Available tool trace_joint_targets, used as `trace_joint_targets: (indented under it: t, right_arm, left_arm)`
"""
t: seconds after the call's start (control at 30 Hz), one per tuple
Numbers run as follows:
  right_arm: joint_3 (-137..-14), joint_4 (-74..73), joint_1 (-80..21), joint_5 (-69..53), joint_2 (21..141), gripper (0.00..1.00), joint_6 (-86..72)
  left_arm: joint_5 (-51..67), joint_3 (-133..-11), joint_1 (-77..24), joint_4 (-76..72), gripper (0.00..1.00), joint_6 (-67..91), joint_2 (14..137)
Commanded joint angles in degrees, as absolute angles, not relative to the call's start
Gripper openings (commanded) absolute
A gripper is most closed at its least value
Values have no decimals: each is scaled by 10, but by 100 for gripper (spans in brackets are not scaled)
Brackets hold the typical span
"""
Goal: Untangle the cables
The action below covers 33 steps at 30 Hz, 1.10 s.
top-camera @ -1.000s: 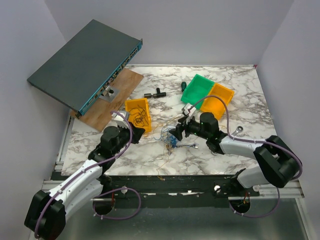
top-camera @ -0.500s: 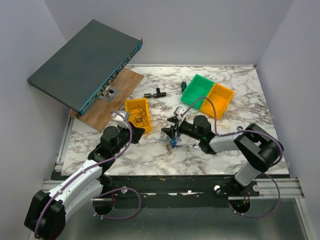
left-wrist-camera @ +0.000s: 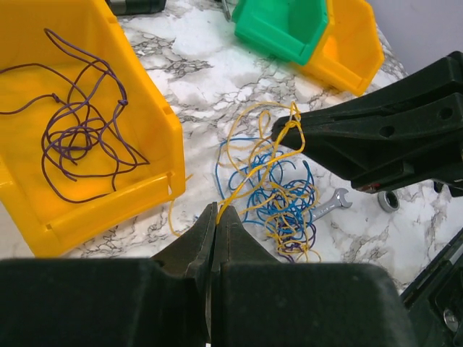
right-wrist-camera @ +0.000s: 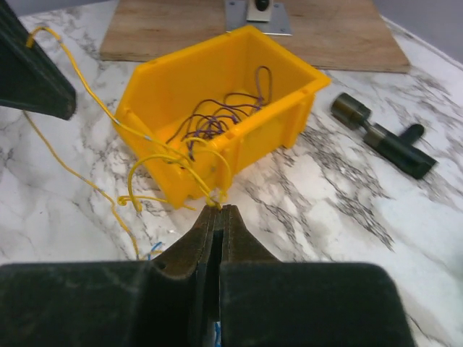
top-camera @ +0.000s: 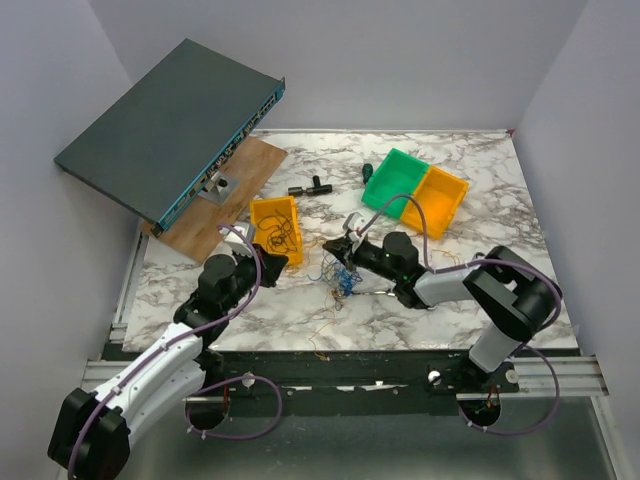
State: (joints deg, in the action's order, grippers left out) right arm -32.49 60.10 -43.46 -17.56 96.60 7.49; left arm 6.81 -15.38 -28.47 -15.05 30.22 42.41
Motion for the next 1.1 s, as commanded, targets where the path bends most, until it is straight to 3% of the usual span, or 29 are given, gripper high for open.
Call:
trace_joint_targets:
  t: [0.0, 0.27, 0.4, 0.53, 0.77, 1.07]
  right_arm:
    - [-274, 629, -437, -19, 903, 1, 86]
    - [-244, 544, -413, 273, 775, 1, 21]
    - [-245, 439, -341, 393, 682, 1, -110]
    - [-251, 278, -207, 339, 576, 1, -265]
    - [-296, 141, -148, 385, 515, 1, -327]
    - [-364, 103, -127, 148, 550, 1, -255]
  left_arm:
    - [7, -137, -283, -130, 0, 309, 385]
    - [-94, -137, -282, -63, 0, 335, 357]
    - [-96, -143, -282, -58, 0, 337, 366]
    - [-96, -144, -281, -58, 0, 337, 370]
    - [-115, -148, -280, -47, 0, 346, 377]
    - [-87, -149, -280, -62, 0, 341, 387]
